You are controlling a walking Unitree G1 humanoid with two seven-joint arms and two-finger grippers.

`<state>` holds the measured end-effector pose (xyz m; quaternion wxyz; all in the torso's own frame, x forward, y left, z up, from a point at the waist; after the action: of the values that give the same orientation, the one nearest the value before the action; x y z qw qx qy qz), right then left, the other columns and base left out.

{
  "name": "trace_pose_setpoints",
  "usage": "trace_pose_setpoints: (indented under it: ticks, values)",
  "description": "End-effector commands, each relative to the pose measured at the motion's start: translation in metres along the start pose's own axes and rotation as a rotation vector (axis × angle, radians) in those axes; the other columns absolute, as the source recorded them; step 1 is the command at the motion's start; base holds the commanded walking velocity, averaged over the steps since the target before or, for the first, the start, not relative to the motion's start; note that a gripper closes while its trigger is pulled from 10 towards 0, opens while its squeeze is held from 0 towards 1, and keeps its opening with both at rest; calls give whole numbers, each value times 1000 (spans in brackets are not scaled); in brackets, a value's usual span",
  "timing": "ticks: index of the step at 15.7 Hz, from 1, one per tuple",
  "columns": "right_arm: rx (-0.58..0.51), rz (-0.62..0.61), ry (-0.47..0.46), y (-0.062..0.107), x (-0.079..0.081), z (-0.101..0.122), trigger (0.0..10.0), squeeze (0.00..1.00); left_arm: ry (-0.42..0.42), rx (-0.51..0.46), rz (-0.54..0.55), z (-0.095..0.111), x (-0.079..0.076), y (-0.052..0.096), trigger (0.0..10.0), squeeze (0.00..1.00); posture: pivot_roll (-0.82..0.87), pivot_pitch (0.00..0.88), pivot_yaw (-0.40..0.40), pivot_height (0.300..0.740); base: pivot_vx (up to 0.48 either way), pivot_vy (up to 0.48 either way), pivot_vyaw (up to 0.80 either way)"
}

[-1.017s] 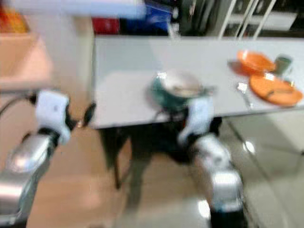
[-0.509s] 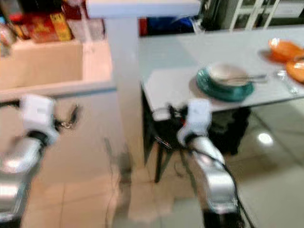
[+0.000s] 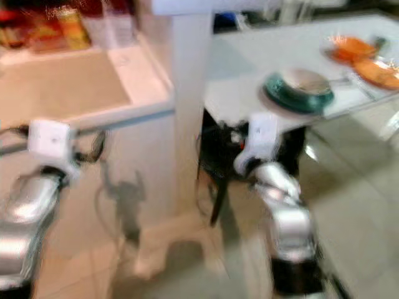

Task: Setting the table

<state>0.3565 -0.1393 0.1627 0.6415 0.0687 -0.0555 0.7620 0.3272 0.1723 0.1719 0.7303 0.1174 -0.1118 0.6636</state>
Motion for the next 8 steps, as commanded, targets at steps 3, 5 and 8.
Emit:
trace_pose_setpoints:
  ticks: [3, 5, 8]
  values:
    - [1, 45, -38, -1, 13, 4, 10000, 0, -10, -35, 34, 12, 6, 4, 10000, 0, 86, 38, -29, 740, 0, 160, -138]
    - [-24, 81, -48, -3, 19, 16, 10000, 0, -9, -62, 39, 21, 7, 3, 10000, 0, 80, 43, -33, 740, 0, 0, 0]
    - [-60, 160, 11, -7, 36, 29, 10000, 0, -51, -107, 39, 35, 11, 3, 10000, 0, 84, 42, -30, 740, 228, 0, 533]
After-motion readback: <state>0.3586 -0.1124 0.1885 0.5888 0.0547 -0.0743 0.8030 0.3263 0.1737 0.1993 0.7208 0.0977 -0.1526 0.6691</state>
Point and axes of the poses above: a point about 5 cm out from each wrist's last joint towards the gripper, its own y axis pointing back from the gripper into the wrist, its own z axis along the axis of the wrist's last joint, x = y × z, the point moved 6 cm from there along -y, pointing out of the wrist towards the gripper, and after that the axes turned 6 degrees about -y, right-handed, at the moved point
